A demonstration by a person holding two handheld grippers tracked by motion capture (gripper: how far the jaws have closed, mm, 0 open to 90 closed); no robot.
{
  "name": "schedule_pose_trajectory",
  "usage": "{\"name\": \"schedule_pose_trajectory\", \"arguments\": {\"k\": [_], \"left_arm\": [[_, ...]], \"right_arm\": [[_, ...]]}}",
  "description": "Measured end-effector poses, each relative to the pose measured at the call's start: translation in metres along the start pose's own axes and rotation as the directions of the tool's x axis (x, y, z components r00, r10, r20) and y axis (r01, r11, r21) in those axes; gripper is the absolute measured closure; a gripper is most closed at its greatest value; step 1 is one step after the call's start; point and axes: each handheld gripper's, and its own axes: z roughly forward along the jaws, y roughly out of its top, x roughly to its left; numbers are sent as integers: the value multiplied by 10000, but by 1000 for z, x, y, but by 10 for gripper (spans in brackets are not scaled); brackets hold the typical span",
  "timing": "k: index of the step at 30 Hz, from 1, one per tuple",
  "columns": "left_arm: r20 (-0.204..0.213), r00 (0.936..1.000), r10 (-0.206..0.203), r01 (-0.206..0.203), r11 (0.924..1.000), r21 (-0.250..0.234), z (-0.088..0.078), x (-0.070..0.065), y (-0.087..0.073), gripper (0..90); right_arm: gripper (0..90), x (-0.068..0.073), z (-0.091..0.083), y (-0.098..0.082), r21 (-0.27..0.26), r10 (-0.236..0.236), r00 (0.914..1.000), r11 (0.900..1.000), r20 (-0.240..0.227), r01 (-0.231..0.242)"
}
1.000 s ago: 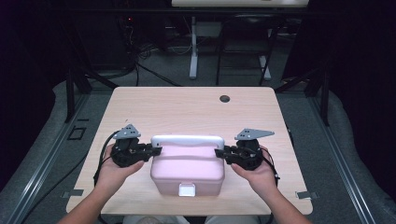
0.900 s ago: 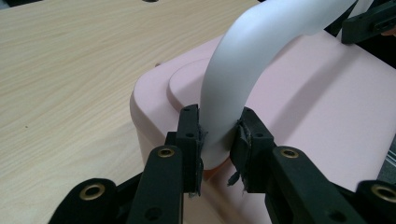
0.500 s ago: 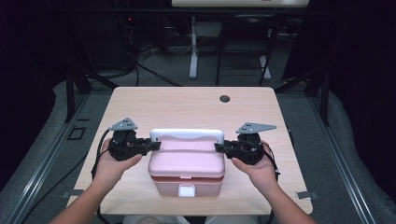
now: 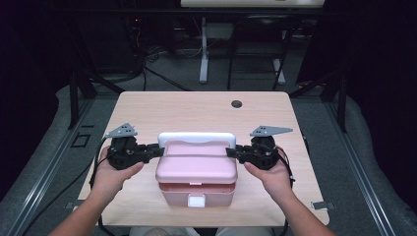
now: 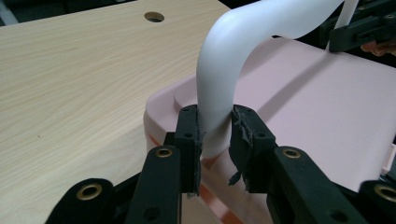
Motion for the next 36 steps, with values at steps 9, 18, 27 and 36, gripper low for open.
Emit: {"name": "schedule_pose_trajectory", "arguments": {"k": [9,18,27,36], "left_arm": [[-25,10000,74,-73,9993,362,-14,0,-19,837],[218,9997,-141,127,9981,596,-12,0,-39,895],[471,9989,-83,44,9966,823,-6,-5,-46,897],[774,9970,-19,-63,9943,1063,5,-15,-49,897]], "right_arm": [[742,-1,0,3,-10,134,9999,9999,-42,-134],[742,-2,0,6,40,200,9998,9998,-48,-200],[742,-2,0,6,71,212,9998,9997,-1,-212],[741,-1,0,7,22,238,9997,9997,-12,-238]]}}
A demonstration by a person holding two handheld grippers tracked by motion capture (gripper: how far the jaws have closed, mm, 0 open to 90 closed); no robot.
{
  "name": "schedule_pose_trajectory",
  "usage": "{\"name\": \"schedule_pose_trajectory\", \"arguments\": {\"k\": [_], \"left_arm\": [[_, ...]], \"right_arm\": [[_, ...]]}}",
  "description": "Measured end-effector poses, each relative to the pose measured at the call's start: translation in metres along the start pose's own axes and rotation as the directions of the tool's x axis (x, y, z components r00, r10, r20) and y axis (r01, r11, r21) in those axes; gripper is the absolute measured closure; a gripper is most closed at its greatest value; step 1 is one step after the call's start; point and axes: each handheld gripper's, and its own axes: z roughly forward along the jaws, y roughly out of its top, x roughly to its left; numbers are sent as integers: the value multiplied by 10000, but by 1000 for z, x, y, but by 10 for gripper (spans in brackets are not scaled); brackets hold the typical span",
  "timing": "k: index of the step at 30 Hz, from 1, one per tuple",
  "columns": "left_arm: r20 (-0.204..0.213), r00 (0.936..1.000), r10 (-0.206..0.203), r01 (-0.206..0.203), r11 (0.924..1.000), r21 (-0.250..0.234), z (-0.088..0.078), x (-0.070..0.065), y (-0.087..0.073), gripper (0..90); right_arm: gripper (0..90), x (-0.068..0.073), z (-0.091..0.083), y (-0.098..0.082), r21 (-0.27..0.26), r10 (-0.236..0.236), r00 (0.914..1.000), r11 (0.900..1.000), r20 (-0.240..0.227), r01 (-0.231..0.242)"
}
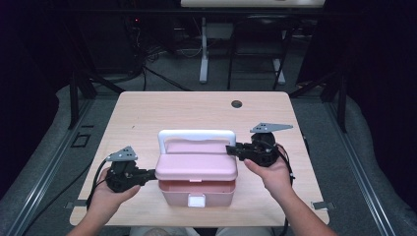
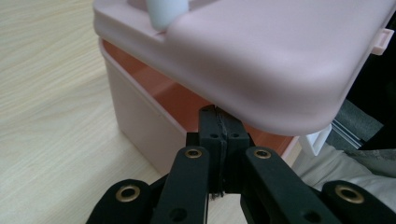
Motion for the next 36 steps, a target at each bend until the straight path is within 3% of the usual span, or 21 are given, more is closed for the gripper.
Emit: {"name": "schedule_pose_trajectory", "arguments": {"k": [13,28,36], "left_arm": [[176,9992,353,-357,9992,199,11,-9,3,897],[267,9967,767,-772,9968,187,6,-18,8,896],[230,9972,707,-710,9974,99,4,-18,12,896]], "right_arm": [[741,-1,0,1,-13,-56,10000,10000,31,57],[739,-1,0,0,-83,13,10000,10000,44,-13],[710,-2,-1,0,-248,85,10000,9997,40,-84]]}}
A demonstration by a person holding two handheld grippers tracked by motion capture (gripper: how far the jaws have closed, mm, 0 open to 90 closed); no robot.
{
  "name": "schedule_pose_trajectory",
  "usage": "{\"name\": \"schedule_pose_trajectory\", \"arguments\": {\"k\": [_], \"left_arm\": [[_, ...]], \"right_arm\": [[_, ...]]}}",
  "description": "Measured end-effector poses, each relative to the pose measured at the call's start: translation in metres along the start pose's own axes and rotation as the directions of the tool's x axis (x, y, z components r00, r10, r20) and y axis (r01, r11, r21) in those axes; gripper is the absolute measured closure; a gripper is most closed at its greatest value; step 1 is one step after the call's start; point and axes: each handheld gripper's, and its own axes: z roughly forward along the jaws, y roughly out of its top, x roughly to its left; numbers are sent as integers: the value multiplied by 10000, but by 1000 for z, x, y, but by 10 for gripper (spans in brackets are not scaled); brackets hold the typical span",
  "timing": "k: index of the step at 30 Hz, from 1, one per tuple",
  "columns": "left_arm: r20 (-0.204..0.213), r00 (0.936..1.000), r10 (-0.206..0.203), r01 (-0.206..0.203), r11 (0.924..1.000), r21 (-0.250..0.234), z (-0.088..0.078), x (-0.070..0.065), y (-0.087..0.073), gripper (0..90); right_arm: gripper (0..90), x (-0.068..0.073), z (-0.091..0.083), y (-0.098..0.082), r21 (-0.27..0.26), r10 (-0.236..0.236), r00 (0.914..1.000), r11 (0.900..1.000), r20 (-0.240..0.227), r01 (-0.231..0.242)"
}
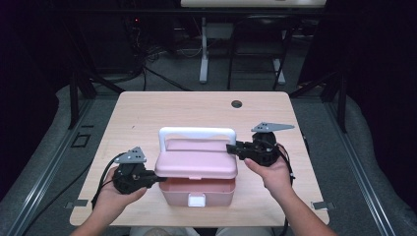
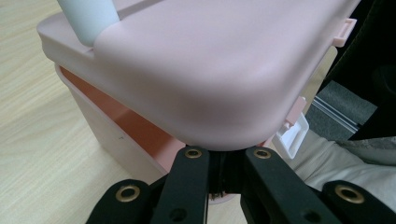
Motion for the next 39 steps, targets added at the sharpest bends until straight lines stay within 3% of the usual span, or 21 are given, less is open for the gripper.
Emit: {"name": "schedule_pose_trajectory", "arguments": {"k": [10,18,28,39], "left_arm": [[-107,9999,-67,66,9999,-121,-3,2,7,896],[-110,9999,-111,108,9997,-219,-6,4,14,896],[-140,9998,-174,168,9991,-387,-10,6,29,897],[-151,9996,-221,213,9983,-540,-14,14,46,896]], "right_arm": [[706,2,-11,-2,-219,-166,9998,9996,103,169],[718,0,-22,-6,-617,5,10000,9981,73,0],[739,-3,-32,-12,-678,102,9998,9977,156,-91],[829,-3,-32,-31,-644,188,9996,9978,189,-175]]}}
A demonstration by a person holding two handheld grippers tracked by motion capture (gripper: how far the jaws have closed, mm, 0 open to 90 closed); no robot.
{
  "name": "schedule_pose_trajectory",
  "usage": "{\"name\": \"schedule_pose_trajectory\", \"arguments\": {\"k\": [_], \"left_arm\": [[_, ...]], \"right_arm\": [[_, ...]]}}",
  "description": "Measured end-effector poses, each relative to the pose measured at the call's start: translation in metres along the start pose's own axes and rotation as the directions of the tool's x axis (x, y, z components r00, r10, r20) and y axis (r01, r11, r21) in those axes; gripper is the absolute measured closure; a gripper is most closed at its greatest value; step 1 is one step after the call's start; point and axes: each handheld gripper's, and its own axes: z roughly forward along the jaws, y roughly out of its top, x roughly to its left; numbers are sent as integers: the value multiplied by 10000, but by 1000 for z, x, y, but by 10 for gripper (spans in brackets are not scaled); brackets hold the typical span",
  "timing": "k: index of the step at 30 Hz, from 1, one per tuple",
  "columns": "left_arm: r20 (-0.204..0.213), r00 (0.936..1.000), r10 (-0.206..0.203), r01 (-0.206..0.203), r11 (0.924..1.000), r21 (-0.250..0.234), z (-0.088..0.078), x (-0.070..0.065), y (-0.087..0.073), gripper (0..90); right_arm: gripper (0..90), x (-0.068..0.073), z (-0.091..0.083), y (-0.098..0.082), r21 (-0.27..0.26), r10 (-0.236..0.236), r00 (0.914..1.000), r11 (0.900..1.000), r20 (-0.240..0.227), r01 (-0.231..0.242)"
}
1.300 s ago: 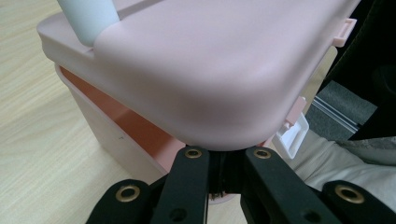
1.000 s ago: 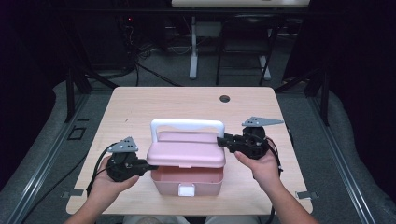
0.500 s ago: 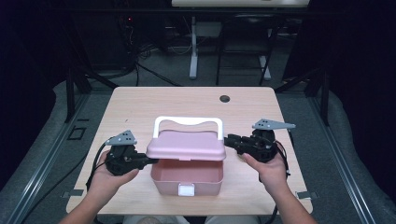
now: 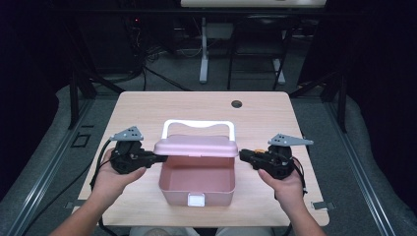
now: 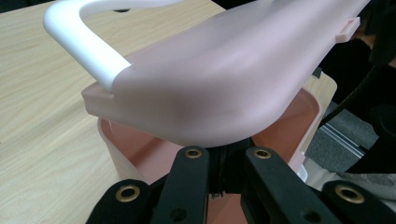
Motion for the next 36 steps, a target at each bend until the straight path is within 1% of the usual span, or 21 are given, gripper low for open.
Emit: {"name": "schedule_pose_trajectory", "arguments": {"k": [4,8,13,16,17,26,31,32,36], "left_arm": [[-36,10000,-40,40,10000,-34,0,2,5,897],[-109,9999,-5,5,10000,-27,-1,3,10,897],[-126,9999,-92,92,10000,-27,-1,6,15,896],[-94,9998,-153,152,9999,-30,-1,7,18,896],[-124,9999,-105,105,9999,-20,-1,8,20,896],[-206,9997,-146,146,9999,-7,-1,11,28,896],[-214,9996,-190,189,9998,-34,0,13,32,896],[-219,9996,-171,171,9998,-39,0,13,33,897],[-174,9996,-218,217,9998,-51,0,15,35,896]], "right_arm": [[860,3,5,-8,186,-227,9997,9996,-33,228],[867,6,11,-17,410,-305,9995,9987,-103,309],[872,9,20,-26,699,-426,9990,9966,-146,435],[873,11,24,-31,736,-464,9987,9961,-197,477],[876,12,25,-32,789,-522,9984,9954,-197,536],[894,21,40,-41,1268,-945,9944,9869,-475,999],[897,23,44,-44,1391,-980,9934,9846,-595,1055],[897,23,45,-45,1448,-884,9943,9848,-593,962],[899,24,48,-49,1544,-857,9934,9833,-760,966]]}}
